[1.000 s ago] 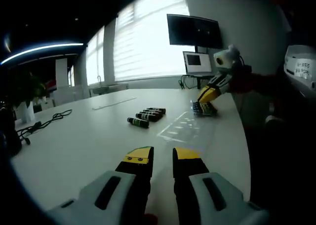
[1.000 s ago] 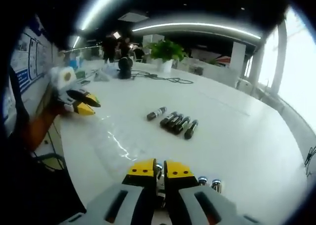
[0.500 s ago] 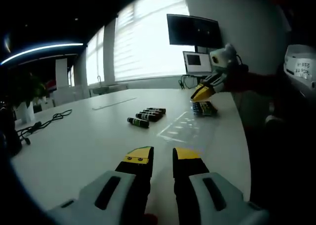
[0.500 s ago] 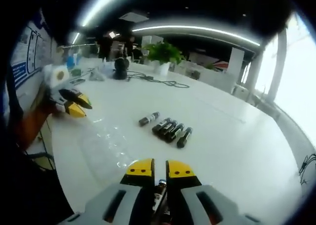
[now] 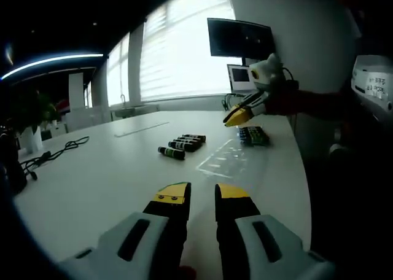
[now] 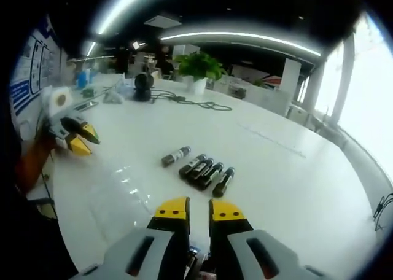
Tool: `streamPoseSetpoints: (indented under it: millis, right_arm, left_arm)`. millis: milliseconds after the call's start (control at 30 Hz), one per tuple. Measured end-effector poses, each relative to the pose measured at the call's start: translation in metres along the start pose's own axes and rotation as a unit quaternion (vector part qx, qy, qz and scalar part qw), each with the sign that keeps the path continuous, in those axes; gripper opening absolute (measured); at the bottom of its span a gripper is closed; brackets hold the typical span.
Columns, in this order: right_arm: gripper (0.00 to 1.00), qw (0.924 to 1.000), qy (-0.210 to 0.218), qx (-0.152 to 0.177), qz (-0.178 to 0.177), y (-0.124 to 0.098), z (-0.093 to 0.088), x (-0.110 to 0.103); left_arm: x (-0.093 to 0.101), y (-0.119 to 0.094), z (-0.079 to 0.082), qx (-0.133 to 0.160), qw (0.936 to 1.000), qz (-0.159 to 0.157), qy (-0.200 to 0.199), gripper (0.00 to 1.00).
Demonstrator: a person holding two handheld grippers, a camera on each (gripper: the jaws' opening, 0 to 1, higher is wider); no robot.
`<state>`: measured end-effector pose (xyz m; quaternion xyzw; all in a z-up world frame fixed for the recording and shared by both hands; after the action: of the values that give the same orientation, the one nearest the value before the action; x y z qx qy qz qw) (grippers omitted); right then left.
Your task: Grip medicine bottles put into box
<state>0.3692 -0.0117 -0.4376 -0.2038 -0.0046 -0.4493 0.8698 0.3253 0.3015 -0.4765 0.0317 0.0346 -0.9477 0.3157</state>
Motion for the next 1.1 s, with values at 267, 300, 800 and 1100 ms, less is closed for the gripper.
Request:
streamPoseSetpoints:
  millis: [267,300,800,1100]
  right_arm:
    - [0.1,1.0,0.004,-0.001,-0.008,0.022,0.006,0.014]
    - [0.11,0.9999,0.006,-0.002,-0.012,0.024,0.007,0.015]
    - [0.12,0.999,-0.006,-0.021,-0.039,0.062,0.006,0.034]
    - [0.13,0.9988,0.011,-0.032,-0.035,0.074,0.005,0.038]
  left_arm:
    - [0.0,-0.001,0.0,0.001,1.0,-0.001,-0.001,0.1]
    - [0.0,-0.001,0.0,0.001,1.0,-0.001,-0.001,0.1]
    - [0.0,-0.001,0.0,0.004,1.0,-0.002,-0.003,0.1]
    - [0.0,-0.001,0.0,0.004,1.0,-0.002,-0.002,0.1]
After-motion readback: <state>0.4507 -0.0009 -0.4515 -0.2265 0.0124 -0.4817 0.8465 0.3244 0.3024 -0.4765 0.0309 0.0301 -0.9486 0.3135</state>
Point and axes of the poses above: the point that each gripper's makers call its tool centre point, and the gripper's own axes: y roughly forward along the fingers, x roughly to its right, z roughly out of its top, the point moved 9 cm from there along -y, roughly backward along the fingers, and after that the axes turned 8 degrees about x, right-handed, at the moved point
